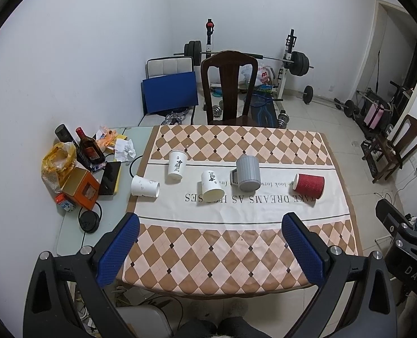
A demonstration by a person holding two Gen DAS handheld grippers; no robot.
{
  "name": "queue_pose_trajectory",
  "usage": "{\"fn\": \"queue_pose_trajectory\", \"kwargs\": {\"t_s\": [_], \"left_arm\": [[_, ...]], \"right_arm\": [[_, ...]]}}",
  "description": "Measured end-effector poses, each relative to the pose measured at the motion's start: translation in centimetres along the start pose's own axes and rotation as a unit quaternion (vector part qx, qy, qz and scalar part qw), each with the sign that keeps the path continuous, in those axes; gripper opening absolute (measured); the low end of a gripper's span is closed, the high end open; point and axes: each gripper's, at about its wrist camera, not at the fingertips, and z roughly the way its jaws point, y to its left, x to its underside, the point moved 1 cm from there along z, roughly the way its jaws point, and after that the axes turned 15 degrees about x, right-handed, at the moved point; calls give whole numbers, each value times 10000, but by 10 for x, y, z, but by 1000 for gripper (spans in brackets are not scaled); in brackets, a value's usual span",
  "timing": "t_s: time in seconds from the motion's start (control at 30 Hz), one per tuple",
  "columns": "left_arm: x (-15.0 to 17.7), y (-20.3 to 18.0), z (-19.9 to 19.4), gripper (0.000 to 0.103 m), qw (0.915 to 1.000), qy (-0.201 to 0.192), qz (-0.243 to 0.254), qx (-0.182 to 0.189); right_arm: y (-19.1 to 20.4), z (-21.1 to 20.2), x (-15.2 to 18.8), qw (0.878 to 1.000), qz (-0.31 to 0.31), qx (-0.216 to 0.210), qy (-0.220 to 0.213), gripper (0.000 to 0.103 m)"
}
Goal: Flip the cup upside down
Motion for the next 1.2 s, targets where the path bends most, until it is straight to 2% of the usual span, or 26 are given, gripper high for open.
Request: {"fn": "queue_pose_trajectory", "kwargs": {"t_s": [0.07, 0.53, 0.63, 0.73, 0.87, 1.07, 1.2], "left_arm": [[-1, -1, 0, 103, 10000, -6, -1, 1], [1, 1, -1, 103, 10000, -10, -26, -2], [-2, 2, 4, 103, 9998, 36, -163, -147], [2, 14, 26, 103, 9984, 150, -329, -423], [17, 41, 61, 103, 9912, 471, -772, -964], [51, 99, 107, 103, 9711, 917, -1434, -1672], [68, 146, 137, 103, 9569, 1241, -1864, -1849]], "right_arm": [[4, -14, -15, 10000, -4, 8, -16, 103], [6, -17, -22, 10000, 11, -42, 13, 103], [12, -8, -24, 9998, 22, -137, 122, 103], [27, 22, -19, 9991, -103, -277, 315, 103], [68, 66, -9, 9950, -581, -479, 656, 103], [143, 139, 33, 9808, -1329, -772, 1198, 103], [195, 187, 64, 9718, -1633, -740, 1531, 101]]}}
